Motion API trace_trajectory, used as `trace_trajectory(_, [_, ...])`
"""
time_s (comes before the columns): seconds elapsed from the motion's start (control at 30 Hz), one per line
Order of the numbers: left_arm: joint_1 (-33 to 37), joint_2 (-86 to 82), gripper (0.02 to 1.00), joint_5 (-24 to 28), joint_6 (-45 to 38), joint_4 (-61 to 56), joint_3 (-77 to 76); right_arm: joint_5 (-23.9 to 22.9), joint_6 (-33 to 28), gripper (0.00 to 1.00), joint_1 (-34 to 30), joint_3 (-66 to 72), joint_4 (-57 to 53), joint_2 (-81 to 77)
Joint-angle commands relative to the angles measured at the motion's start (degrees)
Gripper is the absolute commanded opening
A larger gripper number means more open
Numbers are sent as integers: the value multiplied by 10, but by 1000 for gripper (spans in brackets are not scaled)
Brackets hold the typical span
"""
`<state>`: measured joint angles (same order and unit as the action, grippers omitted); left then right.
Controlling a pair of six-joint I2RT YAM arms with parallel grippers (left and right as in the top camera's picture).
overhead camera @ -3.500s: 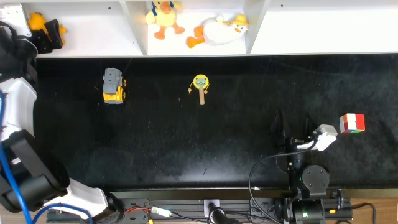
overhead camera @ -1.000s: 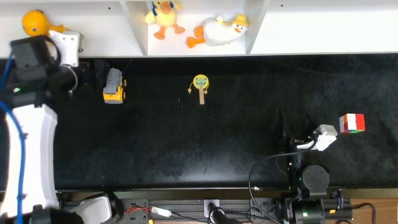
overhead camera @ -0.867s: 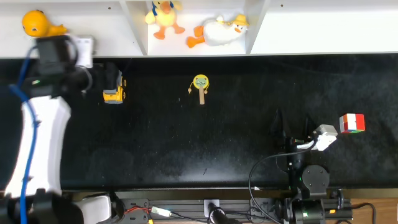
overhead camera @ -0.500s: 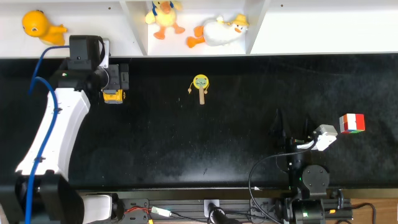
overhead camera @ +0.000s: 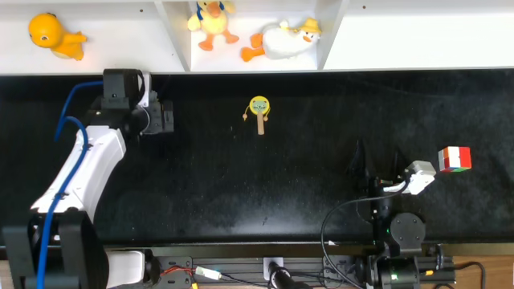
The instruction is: Store Toys
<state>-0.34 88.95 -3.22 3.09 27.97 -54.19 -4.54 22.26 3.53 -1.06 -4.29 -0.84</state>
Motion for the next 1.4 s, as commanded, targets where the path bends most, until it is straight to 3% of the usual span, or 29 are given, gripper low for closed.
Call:
trace_trajectory(0.03, [4,3,1000,8,13,-25,29,-4,0,993,5,8,3,6])
trace_trajectory(0.23, [20,5,985,9,13,-53,52,-4,0,996,5,8,3,6])
trace_trajectory(0.5, [57,5,954,68,-2,-105,72,-4,0,996,5,8,3,6])
trace_trajectory(0.97, [57,26,901,68,-3,-111,72,-4,0,993,5,8,3,6])
trace_trajectory(1.1, [57,37,858,66,-2,-110,72,-4,0,996,5,8,3,6])
trace_trajectory(1.23, [57,43,706,66,-2,-110,72,-4,0,993,5,8,3,6])
trace_trajectory(1.4, [57,42,641,66,-2,-114,72,-4,0,996,5,8,3,6])
